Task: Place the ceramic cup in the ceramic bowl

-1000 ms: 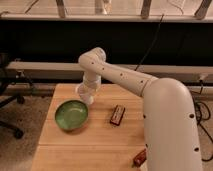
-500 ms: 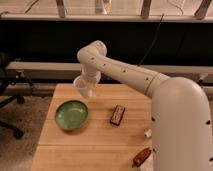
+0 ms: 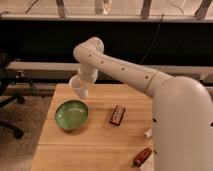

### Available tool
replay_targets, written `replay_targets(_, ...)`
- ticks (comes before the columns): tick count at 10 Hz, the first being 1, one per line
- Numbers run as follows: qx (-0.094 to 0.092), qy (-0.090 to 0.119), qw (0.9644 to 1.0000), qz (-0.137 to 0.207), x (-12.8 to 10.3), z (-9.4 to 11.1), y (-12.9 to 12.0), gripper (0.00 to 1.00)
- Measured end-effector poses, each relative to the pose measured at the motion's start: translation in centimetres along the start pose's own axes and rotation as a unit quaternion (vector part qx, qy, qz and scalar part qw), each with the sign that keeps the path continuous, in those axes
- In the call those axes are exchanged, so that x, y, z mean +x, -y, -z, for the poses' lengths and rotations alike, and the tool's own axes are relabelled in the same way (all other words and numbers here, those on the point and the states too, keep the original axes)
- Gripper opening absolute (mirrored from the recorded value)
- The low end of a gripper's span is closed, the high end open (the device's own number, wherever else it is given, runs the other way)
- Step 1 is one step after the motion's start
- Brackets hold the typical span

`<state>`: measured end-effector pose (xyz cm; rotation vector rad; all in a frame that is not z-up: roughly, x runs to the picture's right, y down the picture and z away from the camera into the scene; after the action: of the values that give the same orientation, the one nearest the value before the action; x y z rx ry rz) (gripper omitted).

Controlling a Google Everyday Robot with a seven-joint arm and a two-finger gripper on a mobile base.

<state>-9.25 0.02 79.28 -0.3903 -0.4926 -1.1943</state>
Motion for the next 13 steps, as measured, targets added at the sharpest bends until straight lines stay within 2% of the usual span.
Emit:
replay_targets(2,-0.003,0.002,1.0,0.006,-0.9,-0.8,0.0,0.0)
replay_targets(5,-0.011,0.009,0.9997,0.022,-2.5,0.0,0.5,0.0)
replay_targets(13,-0.029,0.024,0.9979,0.053,-6.0,-2.2,1.5,0.0)
